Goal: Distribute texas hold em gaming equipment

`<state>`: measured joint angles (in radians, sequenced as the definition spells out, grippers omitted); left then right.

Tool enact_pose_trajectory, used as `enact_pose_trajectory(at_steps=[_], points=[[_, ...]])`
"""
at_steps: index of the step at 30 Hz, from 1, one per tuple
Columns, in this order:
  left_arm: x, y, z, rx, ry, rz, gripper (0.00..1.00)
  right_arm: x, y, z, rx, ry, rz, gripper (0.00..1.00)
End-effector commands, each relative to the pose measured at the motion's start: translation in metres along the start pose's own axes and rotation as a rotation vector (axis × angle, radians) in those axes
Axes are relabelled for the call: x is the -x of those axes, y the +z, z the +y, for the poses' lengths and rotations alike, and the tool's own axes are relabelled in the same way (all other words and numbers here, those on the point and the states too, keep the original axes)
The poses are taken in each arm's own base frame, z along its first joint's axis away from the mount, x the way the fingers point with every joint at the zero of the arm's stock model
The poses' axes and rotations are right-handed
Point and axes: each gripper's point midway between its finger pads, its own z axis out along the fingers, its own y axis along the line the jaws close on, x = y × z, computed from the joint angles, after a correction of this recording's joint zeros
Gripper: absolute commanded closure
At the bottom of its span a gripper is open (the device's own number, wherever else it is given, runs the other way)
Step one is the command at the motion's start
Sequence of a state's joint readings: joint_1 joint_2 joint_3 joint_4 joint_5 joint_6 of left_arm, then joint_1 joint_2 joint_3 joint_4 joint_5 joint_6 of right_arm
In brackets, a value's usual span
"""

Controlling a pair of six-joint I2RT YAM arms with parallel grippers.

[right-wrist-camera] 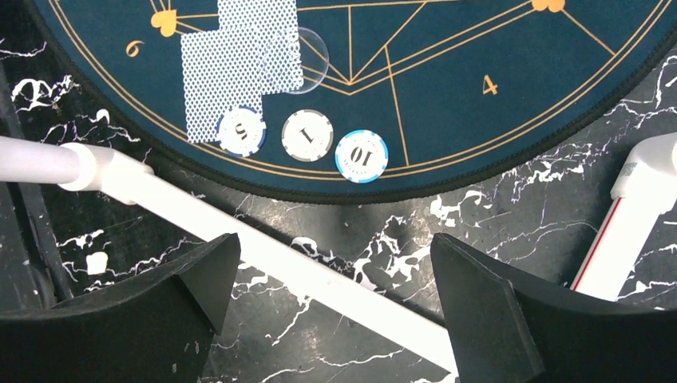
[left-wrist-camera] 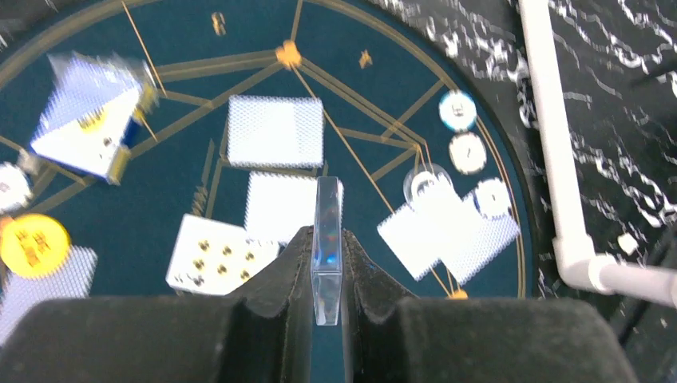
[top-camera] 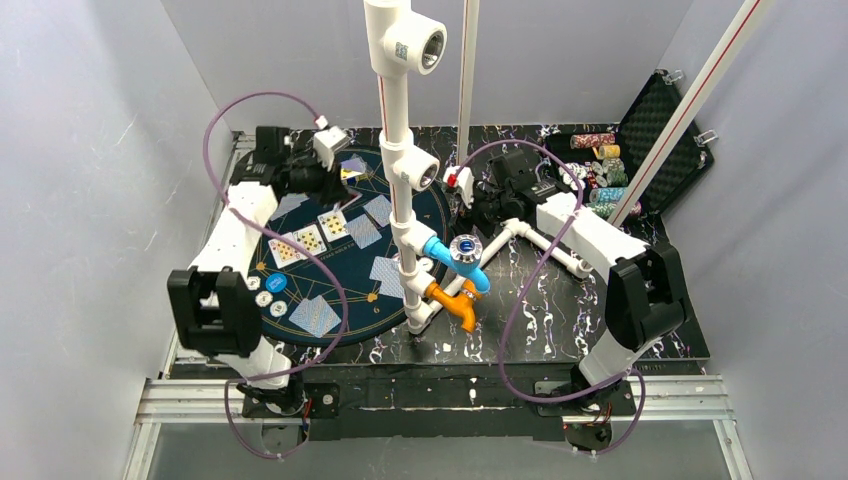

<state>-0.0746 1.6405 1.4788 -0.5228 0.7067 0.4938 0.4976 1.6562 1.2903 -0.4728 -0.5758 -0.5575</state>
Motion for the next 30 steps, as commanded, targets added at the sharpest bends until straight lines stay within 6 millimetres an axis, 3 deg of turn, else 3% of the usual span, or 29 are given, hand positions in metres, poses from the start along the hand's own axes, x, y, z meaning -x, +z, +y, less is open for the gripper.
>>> enact_pose_trajectory(at_steps=[1, 5, 10, 23, 30], points=[[-0.055, -0.016, -0.027, -0.064, -0.048, 0.04, 1.0, 0.002, -0.011, 0.006, -0.024, -0.025, -0.011, 0.02], [-0.096, -0.015, -0.037, -0.049, 0.02, 0.07, 1.0, -0.002, -0.011, 0.008, -0.028, -0.018, -0.008, 0.02], [-0.131, -0.013, -0.027, -0.021, 0.017, 0.102, 1.0, -0.003, -0.012, 0.007, -0.038, -0.014, -0.001, 0.02], [-0.191, -0.028, -0.023, -0.039, 0.061, 0.156, 1.0, -0.006, -0.01, 0.005, -0.038, -0.008, 0.012, 0.02], [-0.225, -0.029, -0.038, -0.101, 0.114, 0.191, 1.0, -0.009, -0.01, 0.004, -0.045, -0.005, 0.02, 0.02]])
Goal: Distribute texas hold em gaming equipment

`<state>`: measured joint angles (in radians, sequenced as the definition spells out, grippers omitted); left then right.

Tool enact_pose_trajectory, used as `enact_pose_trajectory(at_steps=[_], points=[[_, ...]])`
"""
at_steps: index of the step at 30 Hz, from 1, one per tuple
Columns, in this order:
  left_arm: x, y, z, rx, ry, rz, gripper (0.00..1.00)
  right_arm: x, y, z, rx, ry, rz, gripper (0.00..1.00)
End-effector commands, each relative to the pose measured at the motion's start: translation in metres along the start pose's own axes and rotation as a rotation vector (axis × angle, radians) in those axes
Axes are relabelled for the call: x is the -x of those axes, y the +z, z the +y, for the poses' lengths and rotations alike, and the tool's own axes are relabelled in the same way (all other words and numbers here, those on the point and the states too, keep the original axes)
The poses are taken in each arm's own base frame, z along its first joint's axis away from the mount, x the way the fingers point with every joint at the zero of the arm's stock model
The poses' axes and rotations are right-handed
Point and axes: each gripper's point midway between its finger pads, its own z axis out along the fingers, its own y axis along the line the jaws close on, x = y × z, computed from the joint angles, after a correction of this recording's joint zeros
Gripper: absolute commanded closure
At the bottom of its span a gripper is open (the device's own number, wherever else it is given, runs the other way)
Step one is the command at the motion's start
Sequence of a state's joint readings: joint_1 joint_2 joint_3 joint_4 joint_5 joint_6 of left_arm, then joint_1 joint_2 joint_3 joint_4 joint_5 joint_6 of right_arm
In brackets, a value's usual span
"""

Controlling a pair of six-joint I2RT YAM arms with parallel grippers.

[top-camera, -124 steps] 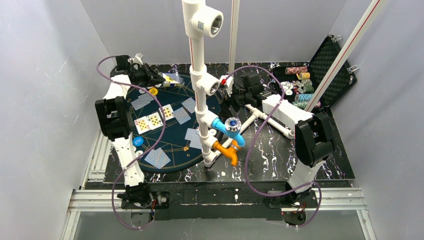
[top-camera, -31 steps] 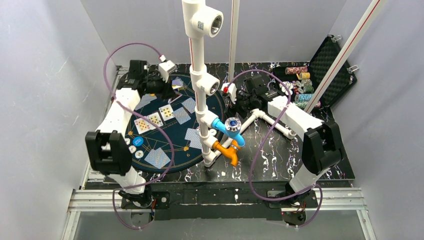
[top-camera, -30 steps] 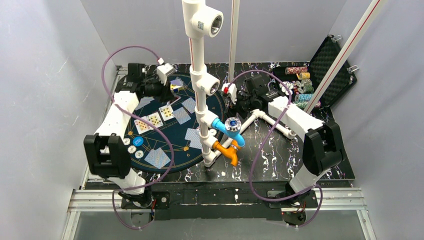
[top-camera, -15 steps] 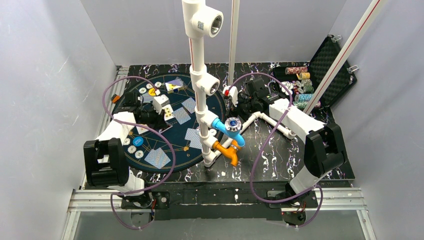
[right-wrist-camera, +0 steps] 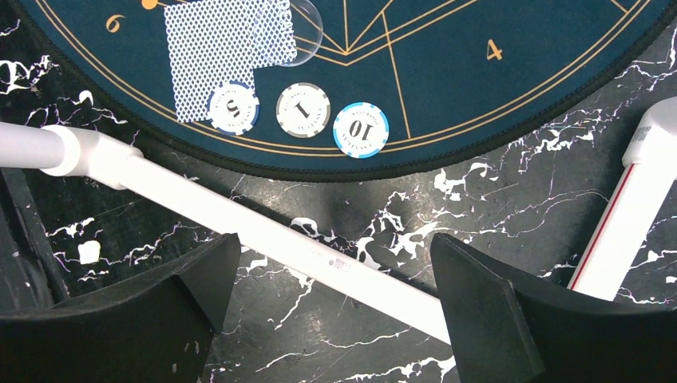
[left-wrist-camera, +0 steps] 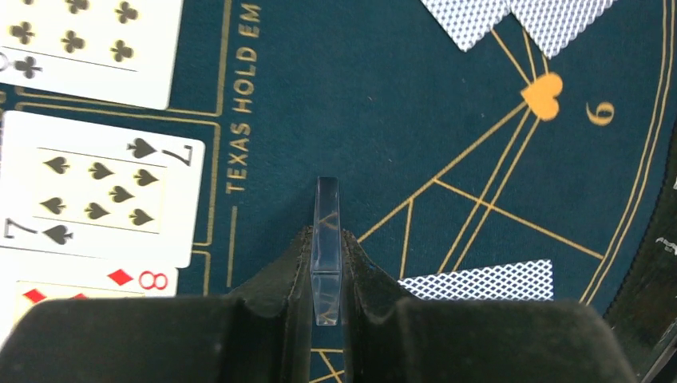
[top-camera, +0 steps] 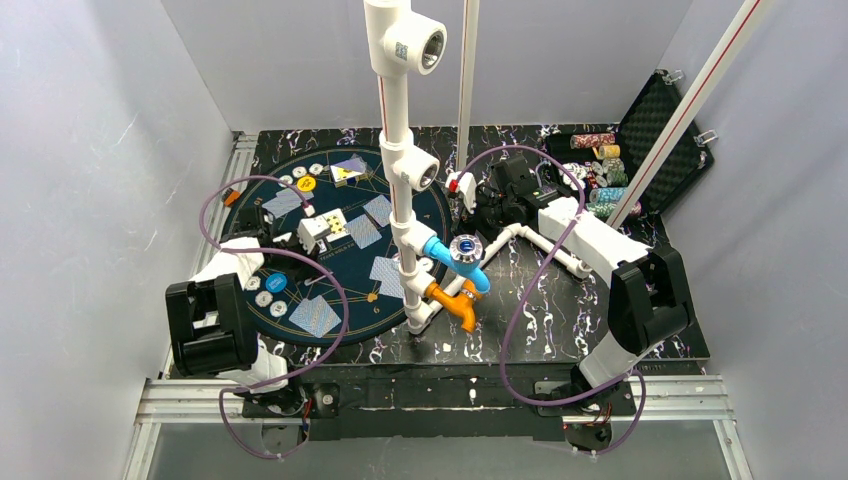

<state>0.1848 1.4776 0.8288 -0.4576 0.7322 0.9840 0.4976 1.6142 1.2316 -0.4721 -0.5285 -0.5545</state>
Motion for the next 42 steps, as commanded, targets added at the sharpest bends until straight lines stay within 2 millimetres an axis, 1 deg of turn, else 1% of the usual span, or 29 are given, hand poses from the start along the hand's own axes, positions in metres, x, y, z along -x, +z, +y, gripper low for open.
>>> enact_pose_trajectory(at_steps=[1, 3, 4, 7, 12, 15, 16, 17, 20, 21, 23, 24, 26, 28, 31, 34, 36, 38, 42], points=[[-0.017, 0.004, -0.02, -0.061, 0.089, -0.001, 1.0, 0.006, -0.004, 0.0, -0.014, -0.015, -0.016, 0.02], [-0.024, 0.007, -0.02, -0.058, 0.098, 0.007, 1.0, 0.006, -0.003, -0.001, -0.014, -0.014, -0.015, 0.02], [-0.027, 0.009, -0.021, -0.063, 0.096, 0.013, 0.96, 0.006, -0.003, -0.001, -0.012, -0.012, -0.014, 0.02], [-0.034, 0.011, -0.019, -0.064, 0.083, 0.03, 0.78, 0.008, -0.003, -0.002, -0.011, -0.01, -0.014, 0.02], [-0.036, 0.009, -0.016, -0.059, 0.076, 0.053, 0.6, 0.008, -0.003, -0.003, -0.015, -0.01, -0.012, 0.02], [-0.031, 0.006, -0.015, -0.059, 0.071, 0.048, 0.52, 0.007, -0.002, -0.003, -0.014, -0.01, -0.011, 0.02], [-0.03, 0.005, -0.015, -0.056, 0.072, 0.045, 0.47, 0.006, -0.002, -0.002, -0.013, -0.009, -0.011, 0.02], [-0.028, 0.004, -0.014, -0.054, 0.071, 0.044, 0.45, 0.007, -0.002, -0.003, -0.014, -0.009, -0.011, 0.02], [-0.018, -0.002, -0.012, -0.046, 0.047, 0.035, 0.26, 0.007, -0.003, -0.003, -0.021, -0.01, -0.013, 0.02], [-0.013, -0.005, -0.012, -0.044, 0.033, 0.031, 0.24, 0.008, -0.003, -0.003, -0.025, -0.006, -0.017, 0.02], [0.0, -0.014, -0.009, -0.034, -0.005, 0.018, 0.07, 0.01, -0.004, -0.006, -0.038, 0.005, -0.026, 0.02], [0.008, -0.02, -0.008, -0.029, -0.021, 0.011, 0.03, 0.01, -0.006, -0.009, -0.05, 0.018, -0.032, 0.02], [0.028, -0.032, -0.003, 0.004, -0.052, -0.013, 0.02, 0.012, -0.01, -0.016, -0.075, 0.046, -0.047, 0.02], [0.054, -0.048, 0.009, 0.062, -0.088, -0.049, 0.02, 0.014, -0.018, -0.026, -0.107, 0.085, -0.075, 0.02], [0.086, -0.07, 0.026, 0.125, -0.204, -0.073, 0.02, 0.021, -0.036, -0.042, -0.168, 0.136, -0.149, 0.02], [0.112, -0.086, 0.047, 0.192, -0.319, -0.086, 0.02, 0.021, -0.057, -0.061, -0.242, 0.221, -0.209, 0.02], [0.123, -0.094, 0.06, 0.242, -0.388, -0.099, 0.02, 0.018, -0.067, -0.068, -0.28, 0.262, -0.229, 0.02], [0.132, -0.099, 0.065, 0.266, -0.435, -0.119, 0.02, 0.013, -0.072, -0.069, -0.316, 0.283, -0.229, 0.02], [0.136, -0.099, 0.075, 0.309, -0.488, -0.142, 0.02, 0.001, -0.073, -0.063, -0.343, 0.323, -0.232, 0.02]])
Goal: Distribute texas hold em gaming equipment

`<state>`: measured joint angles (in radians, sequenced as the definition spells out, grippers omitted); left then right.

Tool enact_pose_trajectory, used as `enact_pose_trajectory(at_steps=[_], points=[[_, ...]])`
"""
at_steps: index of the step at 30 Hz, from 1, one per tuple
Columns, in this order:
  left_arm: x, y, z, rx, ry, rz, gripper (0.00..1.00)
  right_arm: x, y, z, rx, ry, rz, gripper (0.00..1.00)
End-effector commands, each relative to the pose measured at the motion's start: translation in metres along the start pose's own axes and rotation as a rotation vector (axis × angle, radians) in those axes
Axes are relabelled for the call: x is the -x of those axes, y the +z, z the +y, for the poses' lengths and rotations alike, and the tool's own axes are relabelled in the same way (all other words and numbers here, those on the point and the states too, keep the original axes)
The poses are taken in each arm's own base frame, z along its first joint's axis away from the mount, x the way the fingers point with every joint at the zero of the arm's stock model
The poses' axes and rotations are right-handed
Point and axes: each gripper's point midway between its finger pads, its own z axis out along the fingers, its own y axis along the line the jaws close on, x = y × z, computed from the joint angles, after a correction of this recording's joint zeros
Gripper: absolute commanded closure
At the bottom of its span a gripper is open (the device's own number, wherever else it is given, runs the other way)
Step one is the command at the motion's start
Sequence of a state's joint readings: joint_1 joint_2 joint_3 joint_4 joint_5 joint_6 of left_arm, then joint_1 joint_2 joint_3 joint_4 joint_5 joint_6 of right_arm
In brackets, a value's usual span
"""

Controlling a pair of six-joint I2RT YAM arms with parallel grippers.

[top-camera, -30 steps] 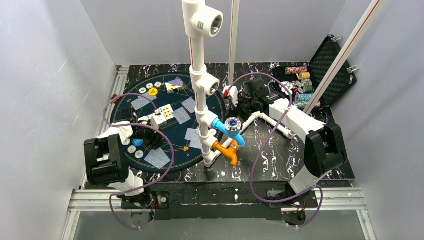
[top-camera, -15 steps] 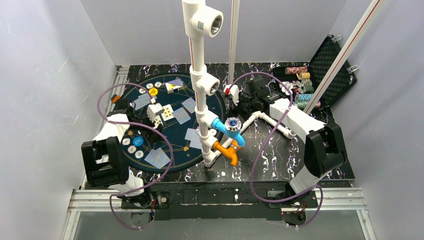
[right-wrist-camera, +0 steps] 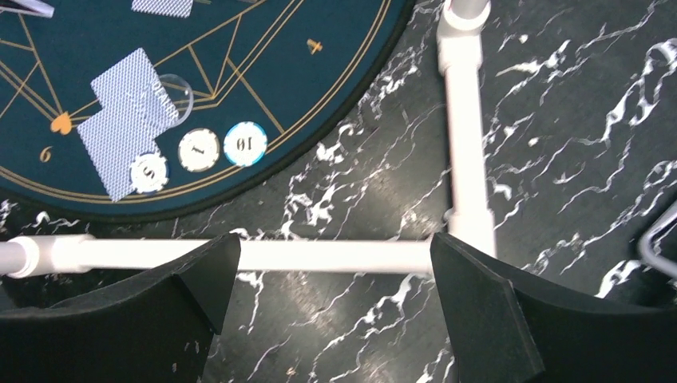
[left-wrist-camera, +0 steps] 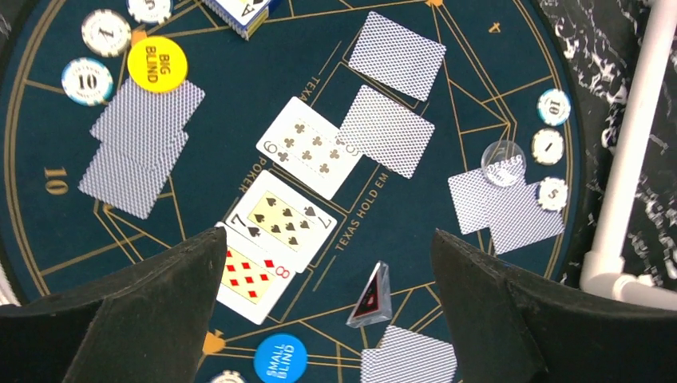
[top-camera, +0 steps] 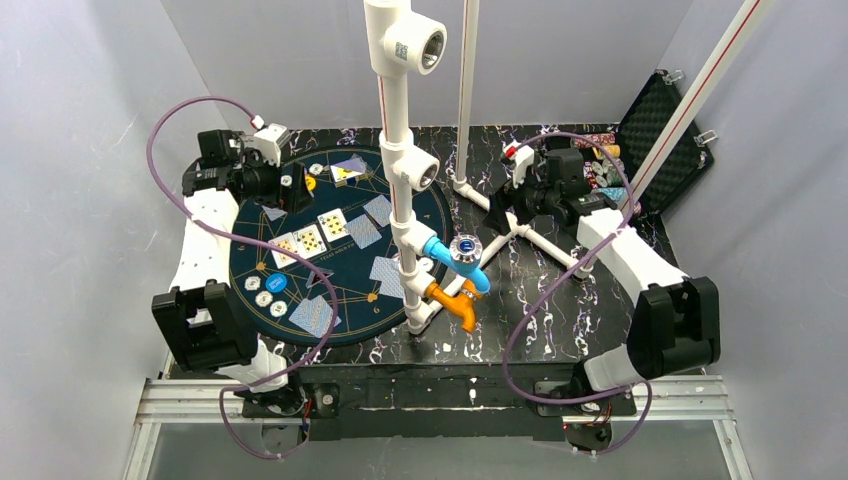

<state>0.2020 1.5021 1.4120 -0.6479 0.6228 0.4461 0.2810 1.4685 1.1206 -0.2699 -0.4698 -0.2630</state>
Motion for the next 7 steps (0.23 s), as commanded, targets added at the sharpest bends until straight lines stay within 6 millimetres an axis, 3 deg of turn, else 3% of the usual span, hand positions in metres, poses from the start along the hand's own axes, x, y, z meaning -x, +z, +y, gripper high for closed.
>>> enact_pose_trajectory(at_steps=[1, 7], points=[[-0.003, 0.002, 0.004, 0.051, -0.187, 0.016, 0.02, 0.0, -0.006, 0.007, -0.032, 0.045, -0.052, 0.02], [-0.015, 0.014, 0.007, 0.101, -0.244, 0.034, 0.02, -0.005, -0.011, 0.011, -0.037, 0.053, -0.066, 0.02]])
